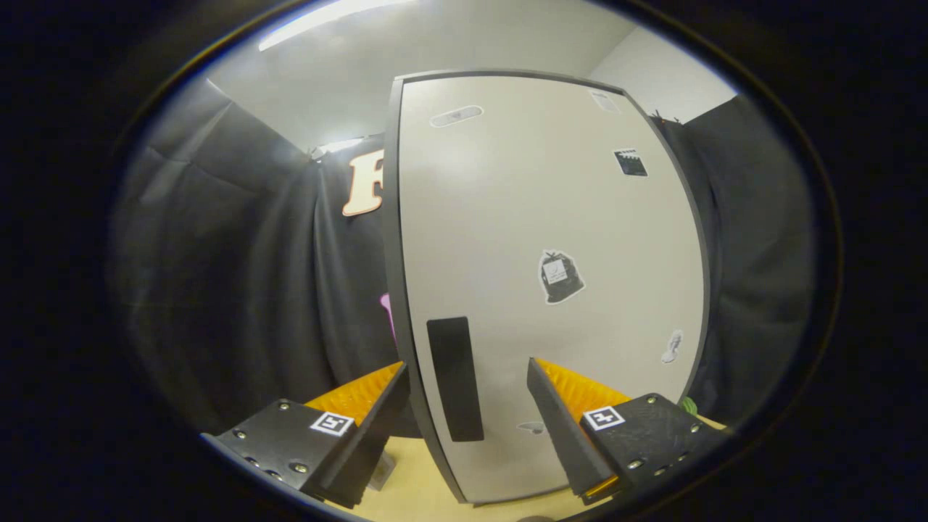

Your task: Open the shoe cabinet door, grab the shoes and put them into the shoe cabinet, then close the shoe cabinet door.

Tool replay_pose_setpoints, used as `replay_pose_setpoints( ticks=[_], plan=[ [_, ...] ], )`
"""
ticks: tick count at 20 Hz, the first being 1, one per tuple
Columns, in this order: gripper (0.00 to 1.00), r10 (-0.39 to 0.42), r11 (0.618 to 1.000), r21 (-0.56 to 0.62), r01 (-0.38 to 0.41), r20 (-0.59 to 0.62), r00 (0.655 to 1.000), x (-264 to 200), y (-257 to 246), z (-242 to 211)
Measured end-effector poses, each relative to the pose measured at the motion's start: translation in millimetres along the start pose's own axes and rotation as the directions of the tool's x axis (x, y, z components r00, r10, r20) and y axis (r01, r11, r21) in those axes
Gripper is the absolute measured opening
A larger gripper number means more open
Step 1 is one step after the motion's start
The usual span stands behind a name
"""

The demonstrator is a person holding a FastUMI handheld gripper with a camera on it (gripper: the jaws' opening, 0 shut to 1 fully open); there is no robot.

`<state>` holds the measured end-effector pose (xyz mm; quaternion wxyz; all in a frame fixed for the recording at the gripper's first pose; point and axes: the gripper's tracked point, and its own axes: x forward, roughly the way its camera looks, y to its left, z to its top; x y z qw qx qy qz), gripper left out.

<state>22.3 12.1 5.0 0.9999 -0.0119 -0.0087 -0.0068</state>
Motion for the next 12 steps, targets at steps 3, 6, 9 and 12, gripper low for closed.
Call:
replay_pose_setpoints(
  ticks=[3, 6, 9, 12],
  plan=[
    [0.99, -0.001, 1.0, 0.003, 0.001, 0.004, 1.0, 6, -1, -1],
    [0.99, -0.006, 1.0, -0.007, 0.006, -0.028, 1.0, 15, -2, -12],
    [0.99, 0.007, 1.0, -0.007, -0.008, -0.058, 0.998, 27, 2, -25],
    [0.99, -0.003, 1.0, -0.016, 0.002, -0.066, 0.998, 31, 1, -30]
  ],
)
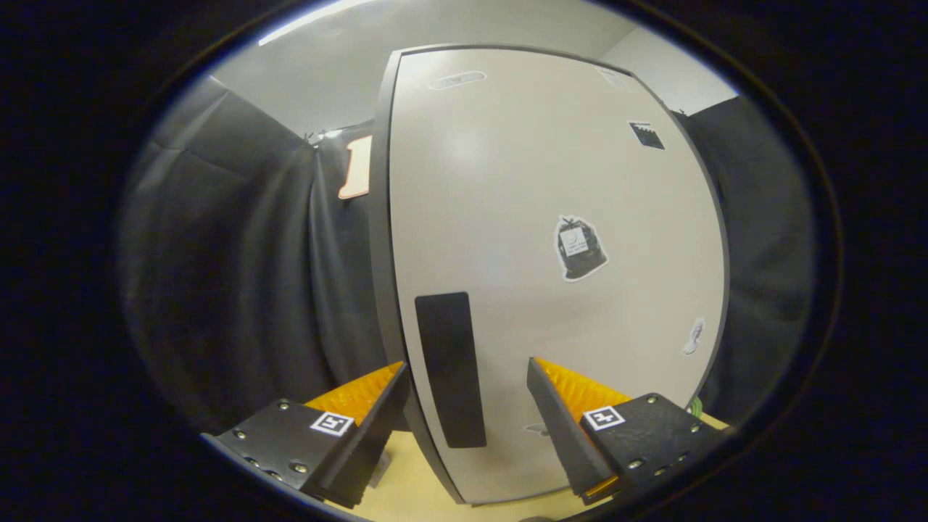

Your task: Open the shoe cabinet door, grab the shoes and put them into the shoe cabinet, then close the shoe cabinet door.

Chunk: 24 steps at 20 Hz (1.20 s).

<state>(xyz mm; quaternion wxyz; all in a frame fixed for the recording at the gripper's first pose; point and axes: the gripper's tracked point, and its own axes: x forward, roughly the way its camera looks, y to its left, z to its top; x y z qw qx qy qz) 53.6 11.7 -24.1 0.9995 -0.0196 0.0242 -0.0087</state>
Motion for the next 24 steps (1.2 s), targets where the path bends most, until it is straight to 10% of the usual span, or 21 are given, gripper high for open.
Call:
replay_pose_setpoints(
  ticks=[3, 6, 24],
  plan=[
    [0.99, 0.012, 1.0, 0.003, -0.012, 0.012, 1.0, 2, 2, 2],
    [0.58, -0.007, 1.0, -0.018, 0.008, 0.011, 1.0, 2, 0, 3],
    [0.61, 0.023, 0.999, -0.039, -0.022, 0.016, 1.0, 1, 6, 2]
  ],
)
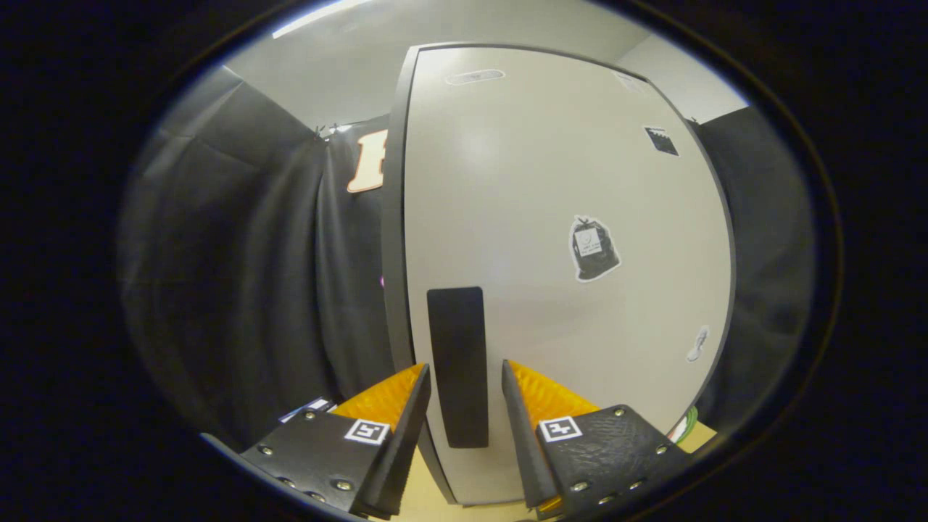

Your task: Open the shoe cabinet door, grab the shoes and put them into the shoe cabinet, then close the shoe cabinet door.

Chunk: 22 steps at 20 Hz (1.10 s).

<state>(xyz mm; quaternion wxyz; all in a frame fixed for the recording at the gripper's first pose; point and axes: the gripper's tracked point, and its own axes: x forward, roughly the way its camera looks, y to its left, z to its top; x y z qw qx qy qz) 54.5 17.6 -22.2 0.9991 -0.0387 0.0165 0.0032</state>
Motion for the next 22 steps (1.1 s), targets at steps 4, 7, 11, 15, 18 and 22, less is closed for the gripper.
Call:
replay_pose_setpoints(
  ticks=[4, 7, 11, 15, 18, 22],
  plan=[
    [0.72, -0.012, 1.0, -0.003, 0.012, -0.013, 1.0, 4, -1, -6],
    [0.95, 0.0, 1.0, -0.009, 0.0, -0.012, 1.0, 5, 5, -9],
    [0.55, -0.006, 1.0, -0.005, 0.006, -0.004, 1.0, 12, 4, -9],
    [0.36, -0.005, 1.0, -0.013, 0.005, 0.017, 1.0, 3, 4, -3],
    [0.36, -0.04, 0.999, -0.03, 0.041, 0.035, 0.999, 0, 3, 0],
    [0.36, -0.09, 0.994, -0.052, 0.091, 0.018, 0.996, 1, 1, 1]
  ],
)
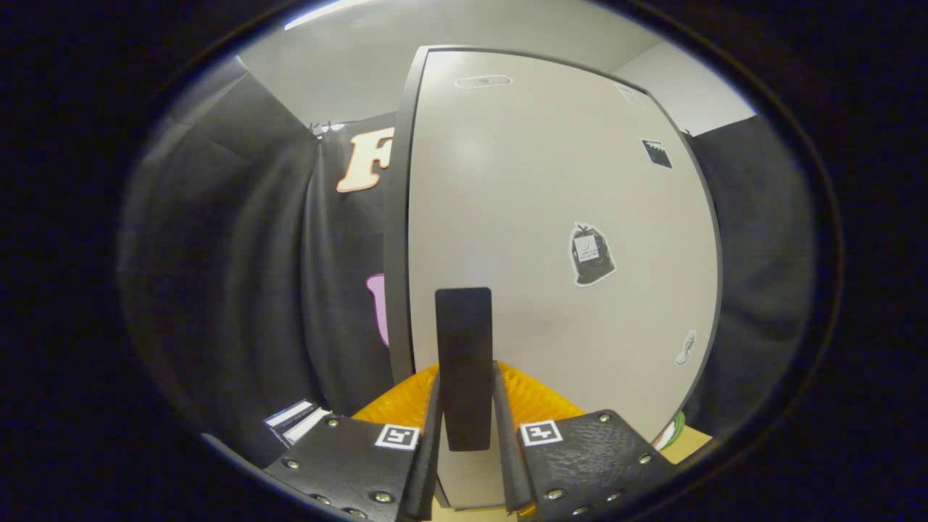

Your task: Open the shoe cabinet door, grab the shoes and put them into the shoe cabinet, then close the shoe cabinet door.

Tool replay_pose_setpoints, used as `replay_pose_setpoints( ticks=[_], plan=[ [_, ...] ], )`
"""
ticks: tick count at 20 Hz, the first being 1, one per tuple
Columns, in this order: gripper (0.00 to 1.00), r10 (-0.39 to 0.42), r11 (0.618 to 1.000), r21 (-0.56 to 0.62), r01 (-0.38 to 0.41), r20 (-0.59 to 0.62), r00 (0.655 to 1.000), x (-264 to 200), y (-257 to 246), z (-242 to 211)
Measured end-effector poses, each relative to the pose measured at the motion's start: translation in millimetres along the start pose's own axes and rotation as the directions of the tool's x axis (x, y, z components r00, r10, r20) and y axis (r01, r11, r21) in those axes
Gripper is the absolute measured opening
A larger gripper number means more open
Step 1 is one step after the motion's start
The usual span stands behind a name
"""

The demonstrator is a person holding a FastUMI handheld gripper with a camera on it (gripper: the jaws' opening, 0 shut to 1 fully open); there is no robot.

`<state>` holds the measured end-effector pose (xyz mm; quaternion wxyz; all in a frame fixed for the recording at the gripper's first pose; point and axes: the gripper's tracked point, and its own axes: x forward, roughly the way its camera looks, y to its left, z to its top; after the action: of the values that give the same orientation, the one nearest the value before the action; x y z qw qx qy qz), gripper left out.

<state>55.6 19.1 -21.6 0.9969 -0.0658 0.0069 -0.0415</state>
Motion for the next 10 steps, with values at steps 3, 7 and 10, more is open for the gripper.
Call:
replay_pose_setpoints(
  ticks=[3, 7, 10],
  plan=[
    [0.36, 0.026, 0.999, 0.024, -0.026, -0.023, 0.999, 5.9, 2.6, -3.4],
    [0.36, 0.027, 0.999, 0.035, -0.026, -0.023, 0.999, 6.9, 1.7, -5.9],
    [0.36, 0.021, 1.0, -0.01, -0.022, -0.052, 0.998, 6.3, 1.3, -9.4]
  ],
)
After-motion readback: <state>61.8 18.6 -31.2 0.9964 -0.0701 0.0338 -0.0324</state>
